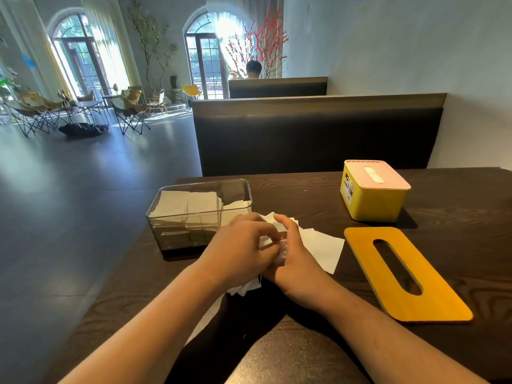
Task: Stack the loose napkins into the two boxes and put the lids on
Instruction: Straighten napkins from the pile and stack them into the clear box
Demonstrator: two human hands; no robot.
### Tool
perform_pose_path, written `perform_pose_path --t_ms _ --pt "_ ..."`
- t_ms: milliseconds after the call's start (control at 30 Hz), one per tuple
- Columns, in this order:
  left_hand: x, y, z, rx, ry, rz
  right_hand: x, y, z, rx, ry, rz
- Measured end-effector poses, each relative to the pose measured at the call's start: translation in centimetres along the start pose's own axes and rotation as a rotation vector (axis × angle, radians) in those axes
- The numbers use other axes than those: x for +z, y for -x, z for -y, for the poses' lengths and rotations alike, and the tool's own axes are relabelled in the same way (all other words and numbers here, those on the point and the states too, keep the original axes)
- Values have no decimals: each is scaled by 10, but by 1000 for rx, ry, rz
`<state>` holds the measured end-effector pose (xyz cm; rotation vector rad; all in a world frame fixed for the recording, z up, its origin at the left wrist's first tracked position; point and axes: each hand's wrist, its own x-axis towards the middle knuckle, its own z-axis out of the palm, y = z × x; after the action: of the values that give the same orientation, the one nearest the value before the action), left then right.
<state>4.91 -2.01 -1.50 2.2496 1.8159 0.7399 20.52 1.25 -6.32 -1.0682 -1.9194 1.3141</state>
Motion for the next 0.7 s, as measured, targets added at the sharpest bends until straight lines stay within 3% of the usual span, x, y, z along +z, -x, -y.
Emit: perform_pose_path --t_ms 300,500,700 --pt "-4 -1 0 58 -60 -45 -3 0 1 -14 -55 -87" --pt "-12 12 5 41 -127 191 -3 4 3 -33 4 -47" --pt "-23 15 13 -7 -212 330 -4 4 1 -105 -18 -142"
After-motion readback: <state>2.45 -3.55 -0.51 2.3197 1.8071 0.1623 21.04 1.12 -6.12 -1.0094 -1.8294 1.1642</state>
